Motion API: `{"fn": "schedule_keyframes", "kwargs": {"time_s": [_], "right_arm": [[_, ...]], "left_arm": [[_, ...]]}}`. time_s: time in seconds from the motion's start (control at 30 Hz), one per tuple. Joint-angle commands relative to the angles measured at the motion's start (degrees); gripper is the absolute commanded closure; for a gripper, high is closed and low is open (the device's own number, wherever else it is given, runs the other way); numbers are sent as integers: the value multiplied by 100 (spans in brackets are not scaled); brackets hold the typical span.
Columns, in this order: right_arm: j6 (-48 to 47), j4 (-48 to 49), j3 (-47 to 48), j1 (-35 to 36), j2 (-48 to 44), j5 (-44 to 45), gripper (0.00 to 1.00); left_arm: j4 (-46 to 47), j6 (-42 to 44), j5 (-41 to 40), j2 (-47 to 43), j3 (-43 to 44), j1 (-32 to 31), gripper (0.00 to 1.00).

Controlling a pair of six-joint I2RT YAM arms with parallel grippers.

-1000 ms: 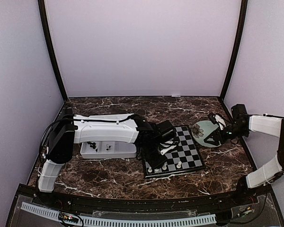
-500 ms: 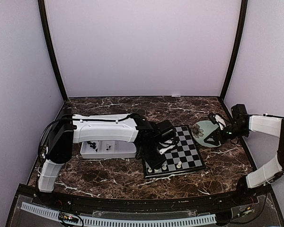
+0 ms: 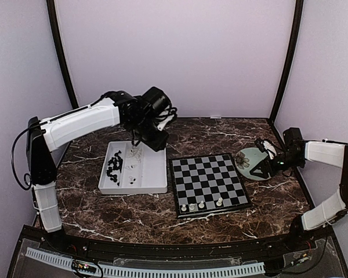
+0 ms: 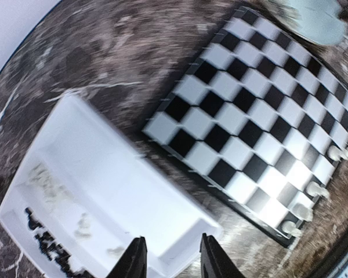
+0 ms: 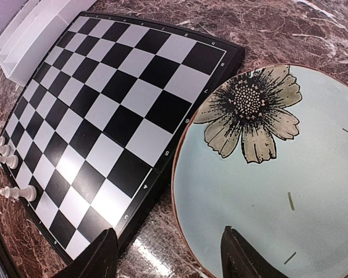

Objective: Set up the chess pieces on the board
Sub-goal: Place the knight at b1, then pick up the chess pile from the storage box.

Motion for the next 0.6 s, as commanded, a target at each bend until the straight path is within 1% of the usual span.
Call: {"fn": "schedule_keyframes", "kwargs": {"time_s": [0.0, 0.1, 0.2, 0.3, 0.4, 0.57], "right_arm": [[-29, -2, 91, -4, 7, -12, 38], [-42, -13, 94, -3, 23, -12, 38], [-47, -14, 88, -2, 9, -5, 38], [-56, -13, 83, -2, -3, 21, 38], [-55, -13, 83, -4, -4, 32, 38], [-56, -7, 74, -2, -21, 59, 38]], "left_arm": [[-408, -1102, -699, -49, -189, 848, 68], [-155, -1162, -571, -24, -408, 1185, 70], [-59, -954, -410, 136, -504, 1457, 73], [19, -787, -325, 421, -493, 1615, 73], [23, -749, -300, 691, -481, 1744, 71], [-31, -658, -373, 949, -505, 1967, 71]]}}
